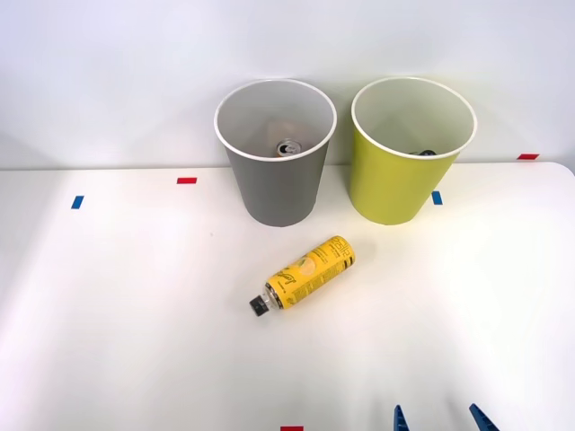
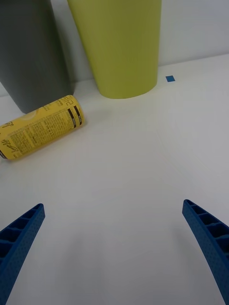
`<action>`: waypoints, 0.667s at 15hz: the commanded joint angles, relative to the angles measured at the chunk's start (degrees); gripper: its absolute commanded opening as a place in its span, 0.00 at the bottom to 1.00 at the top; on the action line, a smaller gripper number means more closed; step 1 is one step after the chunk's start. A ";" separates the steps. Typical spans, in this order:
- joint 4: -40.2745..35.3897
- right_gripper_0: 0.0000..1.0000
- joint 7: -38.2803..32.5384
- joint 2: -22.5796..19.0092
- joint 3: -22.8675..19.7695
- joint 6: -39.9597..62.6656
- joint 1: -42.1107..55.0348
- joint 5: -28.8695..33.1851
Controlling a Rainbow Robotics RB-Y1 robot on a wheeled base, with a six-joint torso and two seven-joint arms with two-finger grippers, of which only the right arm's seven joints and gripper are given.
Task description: Put cans in the gray bin, plastic bottles in the light green bin
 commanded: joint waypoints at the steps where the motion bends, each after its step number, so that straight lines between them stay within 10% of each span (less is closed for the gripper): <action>1: 0.00 1.00 0.00 0.00 0.00 0.00 0.00 0.00; 10: 0.00 1.00 0.00 0.00 0.00 0.00 0.00 0.00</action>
